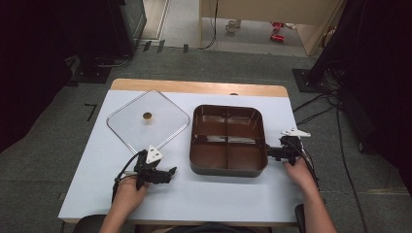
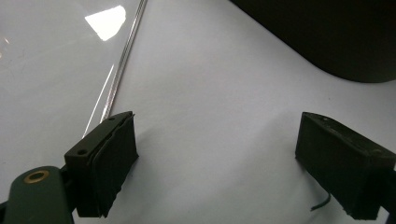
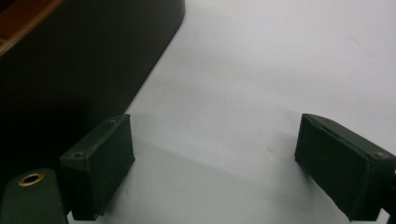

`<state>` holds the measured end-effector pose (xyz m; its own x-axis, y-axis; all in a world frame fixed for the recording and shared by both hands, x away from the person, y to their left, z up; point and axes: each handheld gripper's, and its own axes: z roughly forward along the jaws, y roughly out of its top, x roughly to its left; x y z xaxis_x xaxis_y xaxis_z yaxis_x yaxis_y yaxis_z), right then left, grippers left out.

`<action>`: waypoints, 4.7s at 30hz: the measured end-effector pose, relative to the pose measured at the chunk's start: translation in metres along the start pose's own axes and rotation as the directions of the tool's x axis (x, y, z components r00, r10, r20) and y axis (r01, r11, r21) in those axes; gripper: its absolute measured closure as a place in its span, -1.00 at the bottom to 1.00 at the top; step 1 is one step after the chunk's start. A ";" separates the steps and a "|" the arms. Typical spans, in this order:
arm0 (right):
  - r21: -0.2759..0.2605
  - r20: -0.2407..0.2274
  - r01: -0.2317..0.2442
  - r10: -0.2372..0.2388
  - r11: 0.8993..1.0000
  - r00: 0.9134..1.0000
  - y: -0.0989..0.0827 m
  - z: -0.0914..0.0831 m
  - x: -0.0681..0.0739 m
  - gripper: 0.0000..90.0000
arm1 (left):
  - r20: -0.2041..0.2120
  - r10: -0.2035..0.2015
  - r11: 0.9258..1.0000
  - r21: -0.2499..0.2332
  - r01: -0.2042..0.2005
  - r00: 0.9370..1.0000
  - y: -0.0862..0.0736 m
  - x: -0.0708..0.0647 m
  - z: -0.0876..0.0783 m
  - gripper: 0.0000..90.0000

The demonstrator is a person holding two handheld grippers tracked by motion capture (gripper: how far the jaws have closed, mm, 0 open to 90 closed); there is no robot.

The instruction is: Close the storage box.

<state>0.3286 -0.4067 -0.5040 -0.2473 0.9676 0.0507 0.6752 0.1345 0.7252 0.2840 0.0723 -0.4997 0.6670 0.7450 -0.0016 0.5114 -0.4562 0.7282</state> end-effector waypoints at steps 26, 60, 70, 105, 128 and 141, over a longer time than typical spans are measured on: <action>0.003 0.012 0.012 -0.012 1.000 1.000 0.000 0.001 0.002 -0.75 | -0.001 0.002 1.000 0.002 -0.002 1.000 0.000 0.000 0.000 -0.72; 0.003 0.012 0.012 -0.013 1.000 1.000 0.000 0.001 0.002 -0.75 | 0.037 -0.050 0.997 0.064 0.048 0.998 0.009 0.003 -0.007 -0.45; 0.003 0.013 0.013 -0.013 1.000 1.000 0.000 0.001 0.002 -0.75 | 0.062 -0.059 0.996 0.070 0.055 0.996 0.021 0.005 -0.017 -0.28; 0.003 0.014 0.015 -0.015 1.000 1.000 0.000 0.001 0.002 -0.75 | 0.116 -0.021 0.996 0.091 0.011 0.993 0.081 0.036 -0.012 -0.38; 0.004 0.014 0.015 -0.015 1.000 1.000 0.000 0.001 0.002 -0.75 | 0.064 -0.053 0.997 0.068 0.048 0.997 0.100 0.085 0.011 -0.34; 0.001 0.021 0.020 -0.020 1.000 1.000 0.000 0.001 0.003 -0.75 | -0.011 -0.047 0.998 0.044 0.048 0.999 0.113 0.118 0.027 -0.18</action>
<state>0.3282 -0.4041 -0.5044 -0.2459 0.9690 0.0219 0.6708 0.1538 0.7255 0.4351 0.0958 -0.4359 0.6363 0.7709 -0.0285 0.5660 -0.4415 0.6962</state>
